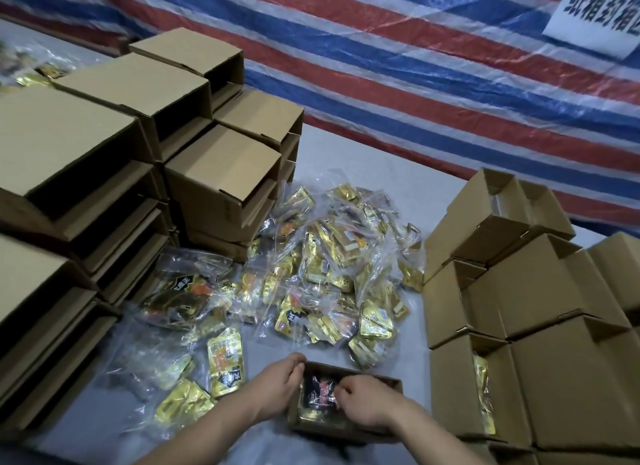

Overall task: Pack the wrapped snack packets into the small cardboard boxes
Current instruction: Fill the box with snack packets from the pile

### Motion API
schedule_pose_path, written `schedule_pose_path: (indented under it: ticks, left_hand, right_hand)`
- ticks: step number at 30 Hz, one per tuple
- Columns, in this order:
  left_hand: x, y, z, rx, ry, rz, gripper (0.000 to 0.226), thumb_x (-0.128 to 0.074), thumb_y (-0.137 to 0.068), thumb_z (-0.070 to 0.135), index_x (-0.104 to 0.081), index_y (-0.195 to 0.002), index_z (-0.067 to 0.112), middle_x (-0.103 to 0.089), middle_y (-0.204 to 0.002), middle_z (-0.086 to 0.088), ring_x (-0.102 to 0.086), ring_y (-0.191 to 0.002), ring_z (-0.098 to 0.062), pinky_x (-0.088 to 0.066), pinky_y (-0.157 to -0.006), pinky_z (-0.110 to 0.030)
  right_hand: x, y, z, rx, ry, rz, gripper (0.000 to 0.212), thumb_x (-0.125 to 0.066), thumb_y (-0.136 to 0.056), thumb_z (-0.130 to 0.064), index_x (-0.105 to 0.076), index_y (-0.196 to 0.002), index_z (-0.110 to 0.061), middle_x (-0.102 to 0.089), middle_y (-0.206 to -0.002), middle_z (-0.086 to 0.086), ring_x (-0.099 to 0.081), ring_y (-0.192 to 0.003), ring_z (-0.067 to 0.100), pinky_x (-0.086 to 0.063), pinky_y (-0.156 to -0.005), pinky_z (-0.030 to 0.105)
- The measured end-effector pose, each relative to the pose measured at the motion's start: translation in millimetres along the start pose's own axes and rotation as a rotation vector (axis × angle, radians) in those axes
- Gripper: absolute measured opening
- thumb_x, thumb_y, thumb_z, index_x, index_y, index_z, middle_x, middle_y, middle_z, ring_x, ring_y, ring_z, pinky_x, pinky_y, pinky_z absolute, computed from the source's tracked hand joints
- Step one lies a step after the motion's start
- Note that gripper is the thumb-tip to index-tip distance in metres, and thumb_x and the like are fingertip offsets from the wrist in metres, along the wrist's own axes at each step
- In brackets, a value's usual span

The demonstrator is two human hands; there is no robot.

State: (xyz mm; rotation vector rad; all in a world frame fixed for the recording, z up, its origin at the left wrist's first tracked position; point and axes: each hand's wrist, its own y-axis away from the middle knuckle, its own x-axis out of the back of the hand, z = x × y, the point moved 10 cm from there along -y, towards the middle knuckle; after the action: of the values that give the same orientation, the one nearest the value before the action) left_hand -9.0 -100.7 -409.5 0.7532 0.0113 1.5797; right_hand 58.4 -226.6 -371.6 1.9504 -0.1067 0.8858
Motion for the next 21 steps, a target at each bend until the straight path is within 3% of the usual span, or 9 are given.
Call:
schedule_pose_path:
  ticks: [4, 8, 10, 11, 13, 15, 16, 19, 21]
  left_hand:
    - [-2.0, 0.6, 3.0, 0.022, -0.034, 0.001, 0.027, -0.031, -0.107, 0.034, -0.049, -0.125, 0.026, -0.062, -0.111, 0.001, -0.058, -0.096, -0.01, -0.042, -0.078, -0.022]
    - [-0.9, -1.8, 5.0, 0.068, 0.01, 0.007, 0.032, -0.028, -0.108, 0.032, -0.047, -0.132, 0.023, -0.06, -0.122, -0.001, -0.056, -0.109, -0.012, -0.042, -0.09, -0.024]
    - [0.2, -4.6, 6.4, 0.089, 0.036, 0.013, 0.035, -0.026, -0.108, 0.03, -0.047, -0.134, 0.02, -0.06, -0.127, -0.006, -0.055, -0.115, -0.016, -0.042, -0.099, -0.026]
    - [-0.5, -6.0, 7.4, 0.104, 0.053, 0.009, 0.034, -0.026, -0.108, 0.029, -0.048, -0.132, 0.02, -0.061, -0.125, -0.008, -0.056, -0.114, -0.017, -0.043, -0.101, -0.028]
    - [-1.7, -9.3, 15.7, 0.12, 0.053, -0.004, 0.031, -0.025, -0.108, 0.03, -0.049, -0.127, 0.022, -0.064, -0.117, -0.008, -0.061, -0.106, -0.018, -0.047, -0.096, -0.03]
    - [-5.6, -12.2, 31.4, 0.101, 0.042, -0.027, 0.029, -0.026, -0.108, 0.031, -0.047, -0.127, 0.023, -0.064, -0.108, -0.004, -0.062, -0.092, -0.015, -0.05, -0.087, -0.03]
    - [-7.9, -14.5, 41.8, 0.07, 0.023, -0.033, 0.029, -0.027, -0.108, 0.032, -0.045, -0.129, 0.024, -0.061, -0.111, -0.002, -0.061, -0.093, -0.011, -0.049, -0.088, -0.028]
    - [-13.0, -18.4, 63.7, 0.016, 0.042, -0.037, 0.01, -0.033, -0.107, 0.034, -0.039, -0.11, 0.041, -0.048, -0.109, 0.013, -0.055, -0.085, 0.017, -0.04, -0.076, 0.001]
    - [-13.8, -16.4, 63.9, 0.06, 0.089, -0.029, 0.006, -0.04, -0.105, 0.035, -0.039, -0.106, 0.042, -0.056, -0.107, 0.014, -0.059, -0.081, 0.019, -0.048, -0.077, -0.003]
  right_hand:
    - [-18.6, -8.0, 1.0, -0.008, -0.052, -0.05, 0.033, -0.049, -0.094, -0.045, -0.059, -0.073, -0.023, -0.065, -0.09, -0.002, -0.063, -0.097, 0.021, -0.044, -0.076, 0.028]
    - [-1.3, 3.4, 1.4, 0.066, -0.105, -0.016, 0.036, -0.05, -0.093, -0.048, -0.071, -0.102, -0.02, -0.069, -0.108, -0.002, -0.063, -0.104, 0.015, -0.048, -0.09, 0.031]
    - [28.5, 15.4, 3.7, 0.117, -0.219, 0.191, 0.023, -0.054, -0.094, -0.038, -0.068, -0.089, -0.02, -0.067, -0.084, -0.008, -0.062, -0.079, 0.005, -0.05, -0.077, 0.032]
    - [46.2, 21.6, 10.7, 0.122, -0.234, 0.332, 0.017, -0.055, -0.094, -0.034, -0.066, -0.091, -0.022, -0.064, -0.084, -0.011, -0.059, -0.077, 0.005, -0.049, -0.076, 0.032]
    - [68.4, 30.5, 23.0, 0.124, -0.131, 0.483, 0.03, -0.055, -0.094, -0.034, -0.058, -0.123, -0.026, -0.058, -0.112, -0.01, -0.058, -0.101, 0.01, -0.049, -0.088, 0.029]
    - [66.0, 26.9, 37.4, 0.082, 0.004, 0.449, 0.057, -0.054, -0.094, -0.036, -0.036, -0.148, -0.025, -0.048, -0.138, -0.003, -0.051, -0.124, 0.02, -0.044, -0.101, 0.034]
    - [58.8, 22.8, 43.8, 0.056, 0.037, 0.398, 0.058, -0.051, -0.096, -0.035, -0.033, -0.15, -0.024, -0.049, -0.141, 0.001, -0.052, -0.125, 0.024, -0.044, -0.099, 0.035]
    - [37.2, 17.8, 52.8, 0.039, 0.009, 0.363, 0.034, -0.038, -0.102, -0.03, -0.045, -0.134, -0.025, -0.063, -0.121, 0.012, -0.062, -0.105, 0.031, -0.044, -0.076, 0.033]
    - [27.5, 18.7, 62.6, 0.017, -0.009, 0.373, 0.036, -0.039, -0.099, -0.027, -0.044, -0.135, -0.028, -0.066, -0.115, 0.012, -0.063, -0.1, 0.032, -0.047, -0.076, 0.035]
